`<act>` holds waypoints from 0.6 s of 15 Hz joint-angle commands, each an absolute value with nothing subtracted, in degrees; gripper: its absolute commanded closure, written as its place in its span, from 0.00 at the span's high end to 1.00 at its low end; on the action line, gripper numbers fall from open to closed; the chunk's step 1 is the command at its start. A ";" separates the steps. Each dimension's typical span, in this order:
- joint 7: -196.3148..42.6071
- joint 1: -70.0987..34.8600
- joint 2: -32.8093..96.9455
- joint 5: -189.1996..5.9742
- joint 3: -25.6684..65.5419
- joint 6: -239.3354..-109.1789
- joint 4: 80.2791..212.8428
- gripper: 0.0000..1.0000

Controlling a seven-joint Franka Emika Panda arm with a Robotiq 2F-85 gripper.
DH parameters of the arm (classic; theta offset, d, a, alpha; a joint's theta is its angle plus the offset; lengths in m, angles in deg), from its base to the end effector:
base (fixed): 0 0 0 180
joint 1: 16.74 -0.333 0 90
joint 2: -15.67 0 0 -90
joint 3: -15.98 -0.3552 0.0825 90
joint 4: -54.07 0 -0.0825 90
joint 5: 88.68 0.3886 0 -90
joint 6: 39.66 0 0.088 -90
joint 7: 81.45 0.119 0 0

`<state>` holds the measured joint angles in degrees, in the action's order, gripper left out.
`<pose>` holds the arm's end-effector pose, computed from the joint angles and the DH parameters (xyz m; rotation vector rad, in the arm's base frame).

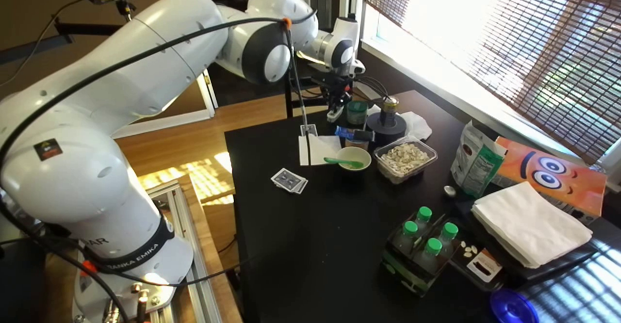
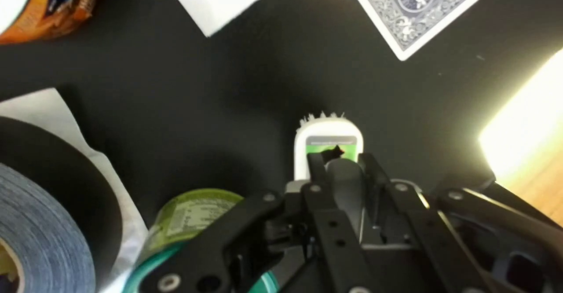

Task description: Put the brush on the green lid

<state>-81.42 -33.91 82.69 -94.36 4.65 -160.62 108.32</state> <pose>0.7549 0.3290 0.1531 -2.9759 -0.6465 0.0183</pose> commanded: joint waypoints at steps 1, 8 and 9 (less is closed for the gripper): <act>-85.60 -32.92 78.67 -92.74 0.61 -161.24 109.03 0.06; -81.12 -38.05 76.76 -97.61 9.09 -153.47 100.08 0.06; -80.31 -38.12 77.79 -99.42 9.29 -149.16 97.26 0.06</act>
